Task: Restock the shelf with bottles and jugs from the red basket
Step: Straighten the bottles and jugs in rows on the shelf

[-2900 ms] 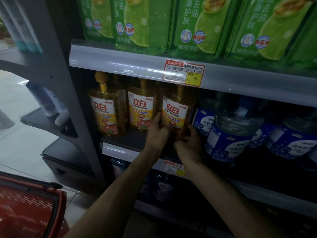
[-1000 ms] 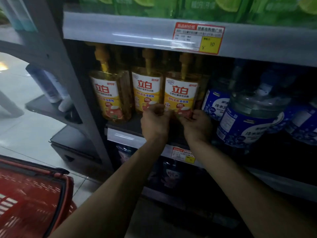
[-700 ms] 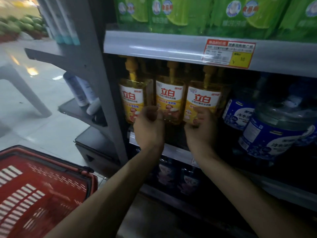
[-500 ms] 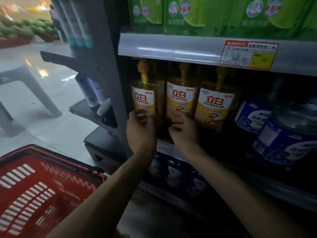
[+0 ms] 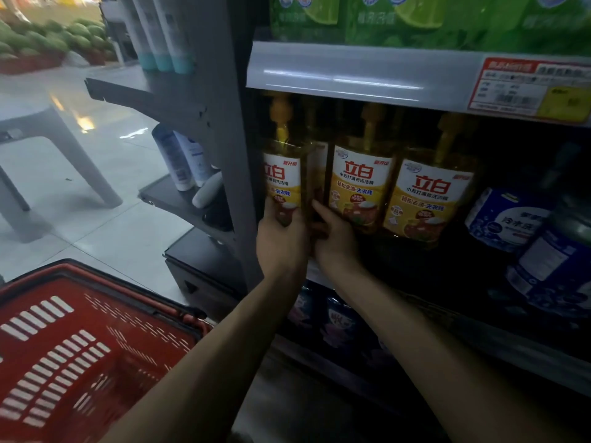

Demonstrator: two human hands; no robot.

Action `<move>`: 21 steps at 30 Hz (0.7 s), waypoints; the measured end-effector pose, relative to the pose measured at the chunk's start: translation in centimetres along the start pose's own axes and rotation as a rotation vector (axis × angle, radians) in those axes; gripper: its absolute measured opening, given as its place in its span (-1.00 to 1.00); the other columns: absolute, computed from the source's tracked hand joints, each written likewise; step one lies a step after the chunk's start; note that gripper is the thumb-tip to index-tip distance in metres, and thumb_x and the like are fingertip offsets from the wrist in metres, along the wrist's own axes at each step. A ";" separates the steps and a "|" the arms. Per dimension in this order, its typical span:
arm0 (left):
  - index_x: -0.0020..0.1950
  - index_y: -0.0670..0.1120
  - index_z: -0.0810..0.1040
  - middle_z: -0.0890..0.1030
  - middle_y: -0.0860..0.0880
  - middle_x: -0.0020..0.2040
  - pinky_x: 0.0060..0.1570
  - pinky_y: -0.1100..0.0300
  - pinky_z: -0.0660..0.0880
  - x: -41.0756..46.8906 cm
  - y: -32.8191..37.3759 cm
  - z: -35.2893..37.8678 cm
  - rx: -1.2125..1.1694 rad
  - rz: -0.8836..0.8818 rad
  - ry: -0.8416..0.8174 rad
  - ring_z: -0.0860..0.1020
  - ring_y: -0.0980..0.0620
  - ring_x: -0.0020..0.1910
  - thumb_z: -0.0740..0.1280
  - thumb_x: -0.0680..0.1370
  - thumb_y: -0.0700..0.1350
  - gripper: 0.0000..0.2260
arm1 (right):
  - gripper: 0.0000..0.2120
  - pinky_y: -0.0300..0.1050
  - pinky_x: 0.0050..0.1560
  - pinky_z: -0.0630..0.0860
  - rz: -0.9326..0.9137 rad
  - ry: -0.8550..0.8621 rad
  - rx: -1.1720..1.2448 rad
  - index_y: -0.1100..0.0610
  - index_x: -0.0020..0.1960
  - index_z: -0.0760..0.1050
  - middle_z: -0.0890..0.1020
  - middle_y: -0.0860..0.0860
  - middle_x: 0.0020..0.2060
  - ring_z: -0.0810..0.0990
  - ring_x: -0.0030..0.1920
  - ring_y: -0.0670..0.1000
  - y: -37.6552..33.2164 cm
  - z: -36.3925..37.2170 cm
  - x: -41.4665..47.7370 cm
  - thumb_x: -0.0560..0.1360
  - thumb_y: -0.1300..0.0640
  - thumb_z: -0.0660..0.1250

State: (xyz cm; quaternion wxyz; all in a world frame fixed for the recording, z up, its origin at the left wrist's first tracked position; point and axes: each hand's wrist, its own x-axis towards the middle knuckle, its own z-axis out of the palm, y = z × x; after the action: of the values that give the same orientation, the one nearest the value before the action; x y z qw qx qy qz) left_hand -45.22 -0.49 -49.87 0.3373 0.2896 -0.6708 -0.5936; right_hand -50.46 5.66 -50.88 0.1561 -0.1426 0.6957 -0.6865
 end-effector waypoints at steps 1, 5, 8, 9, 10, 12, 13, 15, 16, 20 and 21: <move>0.41 0.17 0.51 0.68 0.23 0.00 -0.11 0.36 0.47 0.0 0.0 -0.1 0.013 0.005 -0.003 0.63 0.34 -0.04 0.33 0.65 0.02 -0.68 | -0.74 0.12 0.33 0.52 0.046 0.013 0.081 -0.02 0.27 0.59 0.70 0.03 0.16 0.61 0.28 0.10 -0.1 0.4 -0.1 0.60 0.12 0.33; 0.42 0.15 0.53 0.71 0.16 0.12 0.08 0.22 0.57 0.1 -0.2 -0.4 0.005 0.003 -0.010 0.66 0.22 0.08 0.34 0.63 0.04 -0.66 | -0.64 0.14 0.36 0.50 0.051 -0.003 0.134 0.01 0.38 0.52 0.63 0.04 0.27 0.56 0.34 0.12 0.3 0.6 0.0 0.61 0.22 0.30; 0.41 0.16 0.54 0.72 0.16 0.09 0.06 0.23 0.57 0.0 -0.4 -0.6 0.032 0.011 -0.040 0.67 0.23 0.08 0.34 0.63 0.01 -0.67 | -0.58 0.18 0.35 0.51 0.056 -0.025 0.104 0.03 0.44 0.48 0.61 0.07 0.30 0.56 0.35 0.14 0.4 0.4 0.2 0.60 0.24 0.30; 0.41 0.16 0.54 0.72 0.17 0.08 0.02 0.27 0.55 -0.1 -0.4 -0.7 0.043 0.016 -0.051 0.66 0.24 0.06 0.34 0.63 0.00 -0.67 | -0.60 0.18 0.35 0.51 0.075 -0.022 0.144 0.04 0.44 0.48 0.61 0.07 0.29 0.56 0.34 0.13 0.0 0.5 0.1 0.62 0.21 0.30; 0.40 0.16 0.54 0.72 0.18 0.06 -0.01 0.30 0.53 -0.2 -0.4 -0.8 0.050 0.021 -0.061 0.66 0.26 0.05 0.35 0.63 -0.02 -0.66 | -0.62 0.19 0.35 0.51 0.108 -0.017 0.194 0.03 0.44 0.48 0.60 0.07 0.30 0.56 0.34 0.12 -0.3 0.5 0.0 0.63 0.18 0.28; 0.39 0.16 0.55 0.72 0.19 0.05 -0.02 0.30 0.53 -0.3 -0.4 -0.9 0.054 0.020 -0.075 0.67 0.25 0.04 0.36 0.62 -0.05 -0.66 | -0.59 0.22 0.38 0.47 0.123 0.022 0.204 -0.01 0.49 0.42 0.54 0.07 0.36 0.51 0.38 0.11 -0.8 0.5 0.0 0.65 0.16 0.26; 0.38 0.16 0.56 0.72 0.18 0.06 0.00 0.28 0.55 -0.3 -0.3 -0.9 0.051 0.016 -0.084 0.67 0.23 0.05 0.36 0.61 -0.05 -0.66 | -0.55 0.22 0.40 0.45 0.114 0.031 0.177 -0.03 0.51 0.38 0.51 0.07 0.40 0.48 0.41 0.11 -0.9 0.6 0.0 0.64 0.17 0.26; 0.39 0.17 0.55 0.72 0.16 0.09 0.02 0.26 0.55 -0.5 -0.3 -1.0 0.043 0.011 -0.095 0.67 0.21 0.07 0.35 0.58 0.00 -0.63 | -0.50 0.21 0.39 0.46 0.105 0.017 0.145 0.00 0.53 0.33 0.50 0.10 0.40 0.49 0.40 0.13 -1.2 0.8 0.0 0.63 0.25 0.27; 0.40 0.18 0.55 0.72 0.16 0.09 0.01 0.26 0.54 -0.5 -0.3 -0.9 0.045 0.010 -0.094 0.67 0.20 0.07 0.34 0.56 0.02 -0.61 | -0.53 0.16 0.33 0.51 0.091 0.009 0.140 0.04 0.51 0.36 0.55 0.12 0.34 0.55 0.33 0.13 -1.2 0.7 0.1 0.62 0.26 0.28; 0.43 0.19 0.52 0.70 0.18 0.07 -0.07 0.36 0.47 -0.8 -0.1 -0.7 0.046 -0.004 -0.087 0.62 0.27 0.03 0.34 0.62 -0.07 -0.62 | -0.67 -0.05 0.17 0.56 0.194 0.056 0.320 0.05 0.31 0.56 0.68 0.03 0.14 0.64 0.16 0.00 -1.8 1.3 0.1 0.64 -0.07 0.24; 0.43 0.19 0.52 0.69 0.17 0.08 -0.08 0.36 0.46 -0.8 -0.1 -0.8 0.036 -0.014 -0.092 0.62 0.28 0.03 0.34 0.63 -0.07 -0.62 | -0.63 -0.01 0.23 0.53 0.185 0.032 0.355 0.02 0.31 0.55 0.67 0.02 0.17 0.62 0.19 0.00 -1.9 1.4 0.1 0.61 -0.13 0.23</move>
State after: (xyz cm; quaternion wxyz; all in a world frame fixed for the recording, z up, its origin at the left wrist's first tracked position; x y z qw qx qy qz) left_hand -44.11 -0.30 -50.02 0.2969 0.2727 -0.6942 -0.5963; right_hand -50.00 4.33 -49.03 0.2301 -0.0371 0.5764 -0.7832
